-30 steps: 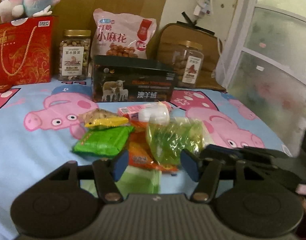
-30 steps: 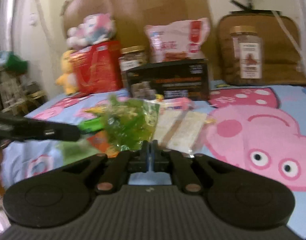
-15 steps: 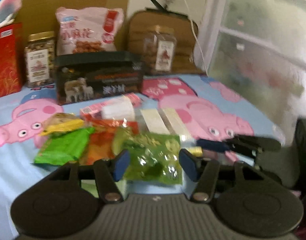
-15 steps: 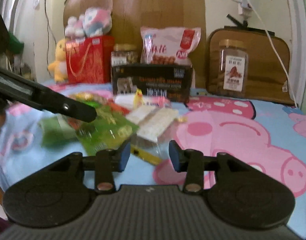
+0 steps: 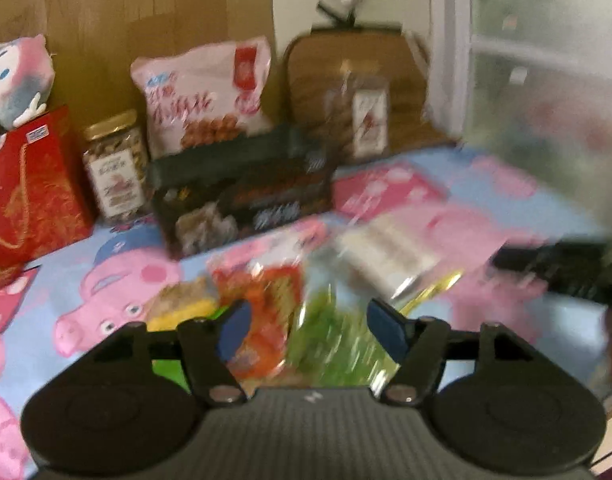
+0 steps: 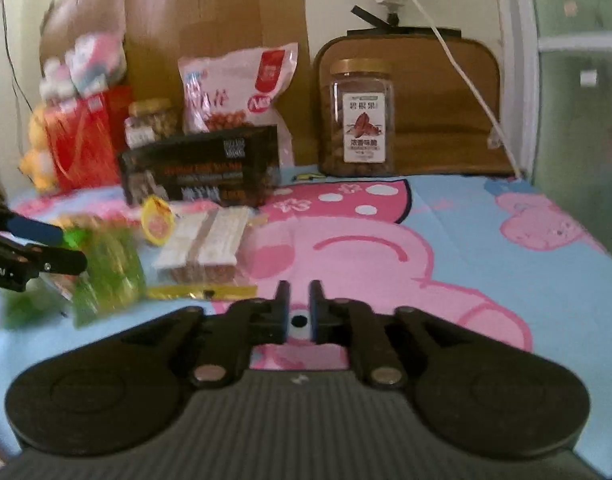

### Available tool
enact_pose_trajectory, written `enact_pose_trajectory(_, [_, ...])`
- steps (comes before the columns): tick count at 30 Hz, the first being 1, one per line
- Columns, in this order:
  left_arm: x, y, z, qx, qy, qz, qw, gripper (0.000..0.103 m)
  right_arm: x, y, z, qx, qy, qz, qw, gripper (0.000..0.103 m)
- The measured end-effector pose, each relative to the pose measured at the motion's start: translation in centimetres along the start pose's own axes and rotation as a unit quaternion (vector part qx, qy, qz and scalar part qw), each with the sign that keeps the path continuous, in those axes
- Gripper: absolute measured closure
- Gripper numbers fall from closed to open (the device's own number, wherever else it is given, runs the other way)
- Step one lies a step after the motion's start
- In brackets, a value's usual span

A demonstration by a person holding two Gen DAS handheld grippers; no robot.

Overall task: Organize snacks
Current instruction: 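Reach the left gripper to the clear bag of white bars and grasp it, then carry the white-bar bag with the left gripper into the dark box and release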

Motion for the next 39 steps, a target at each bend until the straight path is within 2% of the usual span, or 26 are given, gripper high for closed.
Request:
enact_pose_trajectory(1, [0.9, -0.2, 0.3, -0.029, -0.004, 0.015, 0.9995, 0.035, 0.4, 0.0, 0.0, 0.028, 0.006, -0.011, 1.000, 0.064])
enact_pose_trajectory(4, [3.6, -1.4, -1.5, -0.093, 0.025, 0.042, 0.9945, 0.034, 1.3, 0.2, -0.9, 0.104, 0.032, -0.056, 0.992, 0.058])
enact_pose_trajectory(5, [4.4, -1.7, -2.6, -0.102, 0.036, 0.046, 0.9931, 0.034, 1.7, 0.1, -1.7, 0.122, 0.048, -0.076, 0.988, 0.058])
enact_pose_trajectory(8, [5.2, -1.8, -6.1, -0.088, 0.071, 0.064, 0.9915, 0.034, 2.0, -0.6, -3.7, 0.160, 0.088, -0.132, 0.974, 0.058])
enact_pose_trajectory(13, [4.3, -1.4, -10.9, -0.159, 0.146, 0.140, 0.9663, 0.037, 0.6, -1.4, -4.7, 0.213, 0.132, -0.187, 0.950, 0.057])
enact_pose_trajectory(14, [4.0, -1.4, -11.4, -0.167, 0.145, 0.147, 0.9640, 0.038, 0.6, -1.4, -5.0, 0.225, 0.133, -0.191, 0.946, 0.057])
enact_pose_trajectory(17, [4.3, -1.5, -11.7, -0.159, 0.134, 0.153, 0.9660, 0.045, 1.0, 0.2, -6.3, 0.246, 0.141, -0.183, 0.941, 0.058])
enact_pose_trajectory(19, [4.5, -1.2, -11.7, -0.149, 0.128, 0.157, 0.9678, 0.047, 1.4, 0.6, -6.8, 0.239, 0.132, -0.179, 0.945, 0.060])
enact_pose_trajectory(21, [4.6, -0.9, -11.3, -0.147, 0.126, 0.162, 0.9676, 0.049, 1.7, 0.6, -7.2, 0.224, 0.125, -0.166, 0.952, 0.070])
enact_pose_trajectory(24, [5.4, -1.3, -9.2, -0.145, 0.100, 0.145, 0.9736, 0.050, 1.5, 0.7, -6.3, 0.236, 0.118, -0.158, 0.951, 0.087])
enact_pose_trajectory(27, [6.9, -1.9, -7.0, -0.148, 0.061, 0.119, 0.9799, 0.050, 2.6, 1.5, -3.9, 0.234, 0.081, -0.119, 0.962, 0.089])
enact_pose_trajectory(30, [9.3, -1.3, -5.5, -0.145, 0.021, 0.116, 0.9825, 0.050, 5.3, 2.8, -2.3, 0.234, 0.040, -0.089, 0.967, 0.090])
enact_pose_trajectory(32, [11.0, -0.1, -4.8, -0.145, -0.002, 0.122, 0.9818, 0.050, 7.4, 3.5, -2.2, 0.226, 0.016, -0.070, 0.971, 0.090])
enact_pose_trajectory(35, [13.2, 2.1, -4.2, -0.143, -0.017, 0.140, 0.9795, 0.050, 10.1, 4.4, -3.1, 0.233, -0.002, -0.057, 0.971, 0.090])
enact_pose_trajectory(39, [16.3, 4.7, -4.2, -0.122, -0.045, 0.140, 0.9815, 0.050, 13.5, 6.4, -4.4, 0.228, -0.034, -0.019, 0.973, 0.090])
Point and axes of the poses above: each gripper's, at about its wrist camera, not at the fingertips, and z roughly against the way its jaws point, y to its left, x to its top, the point moved 8 cm from there along -z, roughly the way its jaws point, and after that the axes turned 12 degrees about y, right-handed, at the moved point
